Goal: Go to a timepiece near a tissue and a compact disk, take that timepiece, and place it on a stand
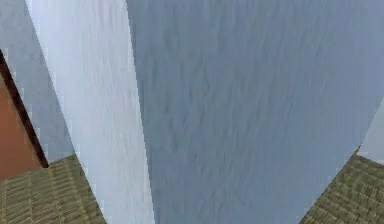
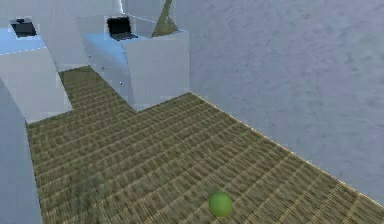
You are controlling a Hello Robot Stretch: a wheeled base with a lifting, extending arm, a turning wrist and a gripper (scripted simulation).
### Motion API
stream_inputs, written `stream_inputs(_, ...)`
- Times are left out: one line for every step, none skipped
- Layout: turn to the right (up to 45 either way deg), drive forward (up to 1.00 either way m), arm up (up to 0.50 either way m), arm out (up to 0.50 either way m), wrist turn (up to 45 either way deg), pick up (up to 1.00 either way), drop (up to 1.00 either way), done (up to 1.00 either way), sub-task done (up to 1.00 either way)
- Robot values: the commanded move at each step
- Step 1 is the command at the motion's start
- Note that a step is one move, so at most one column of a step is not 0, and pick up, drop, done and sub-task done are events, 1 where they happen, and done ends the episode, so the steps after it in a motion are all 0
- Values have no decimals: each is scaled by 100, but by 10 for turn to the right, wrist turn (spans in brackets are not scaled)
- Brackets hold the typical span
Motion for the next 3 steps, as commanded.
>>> stream_inputs(450,0,0,0,0,0,0,0,0)
stream_inputs(180,0,0,0,0,0,0,0,0)
stream_inputs(0,100,0,0,0,0,0,0,0)
